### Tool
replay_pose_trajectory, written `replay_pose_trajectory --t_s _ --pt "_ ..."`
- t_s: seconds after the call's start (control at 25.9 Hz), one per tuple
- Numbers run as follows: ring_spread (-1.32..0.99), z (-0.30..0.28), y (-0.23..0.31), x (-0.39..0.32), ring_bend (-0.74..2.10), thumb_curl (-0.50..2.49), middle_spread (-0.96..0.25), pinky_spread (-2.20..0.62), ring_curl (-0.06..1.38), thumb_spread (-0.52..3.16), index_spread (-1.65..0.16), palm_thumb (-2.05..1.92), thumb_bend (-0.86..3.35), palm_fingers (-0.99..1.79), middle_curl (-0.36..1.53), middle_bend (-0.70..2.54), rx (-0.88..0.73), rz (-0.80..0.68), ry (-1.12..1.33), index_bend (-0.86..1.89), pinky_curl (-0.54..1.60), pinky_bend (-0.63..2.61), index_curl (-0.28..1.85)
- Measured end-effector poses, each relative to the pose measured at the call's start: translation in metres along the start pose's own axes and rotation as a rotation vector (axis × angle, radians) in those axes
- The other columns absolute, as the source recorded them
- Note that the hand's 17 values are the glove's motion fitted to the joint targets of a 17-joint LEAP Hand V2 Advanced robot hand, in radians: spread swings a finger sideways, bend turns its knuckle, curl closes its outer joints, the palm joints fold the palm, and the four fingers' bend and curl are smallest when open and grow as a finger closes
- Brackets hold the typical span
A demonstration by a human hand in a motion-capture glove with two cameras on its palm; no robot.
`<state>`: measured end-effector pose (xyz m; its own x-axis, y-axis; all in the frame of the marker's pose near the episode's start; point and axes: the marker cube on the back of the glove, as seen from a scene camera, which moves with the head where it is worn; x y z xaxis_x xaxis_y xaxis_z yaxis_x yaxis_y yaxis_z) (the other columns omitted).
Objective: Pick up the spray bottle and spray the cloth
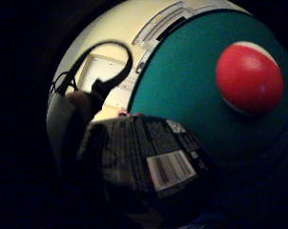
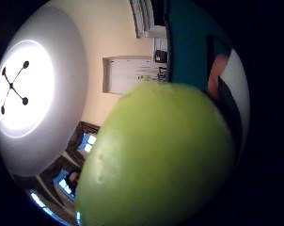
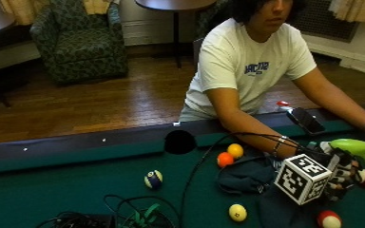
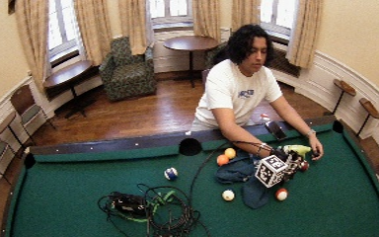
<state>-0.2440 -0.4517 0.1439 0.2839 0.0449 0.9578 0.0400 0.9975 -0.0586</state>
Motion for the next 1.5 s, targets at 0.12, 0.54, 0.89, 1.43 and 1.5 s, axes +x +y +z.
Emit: replay_pose_trajectory --t_s 0.12,0.54,0.89,1.43,1.5 --pt "-0.2 -0.003 0.006 0.005 0.62 0.81 -0.21 -0.15 0.45 0.29 -0.28 0.93 -0.03 1.15 0.55 0.69 -0.019 0.025 0.025 0.39 0.36 0.24 0.57" --pt "-0.16 -0.034 0.043 0.009 0.46 0.7 -0.2 0.08 0.4 0.7 -0.36 0.84 -0.04 0.68 0.43 0.38 -0.044 0.071 0.212 0.13 0.36 0.25 0.46" --pt "-0.15 -0.07 0.09 -0.012 0.36 0.62 -0.19 0.14 0.34 0.85 -0.39 0.83 -0.03 0.56 0.37 0.24 -0.041 -0.017 0.35 0.11 0.36 0.33 0.37" --pt "-0.16 -0.145 0.173 -0.014 0.37 0.52 -0.2 0.14 0.34 0.92 -0.4 0.74 -0.05 0.63 0.37 0.22 0.001 -0.265 0.846 0.13 0.35 0.26 0.32" --pt "-0.17 -0.154 0.182 -0.01 0.37 0.49 -0.2 0.14 0.34 0.93 -0.41 0.64 -0.09 0.61 0.37 0.22 0.001 -0.284 0.919 0.12 0.35 0.25 0.31"
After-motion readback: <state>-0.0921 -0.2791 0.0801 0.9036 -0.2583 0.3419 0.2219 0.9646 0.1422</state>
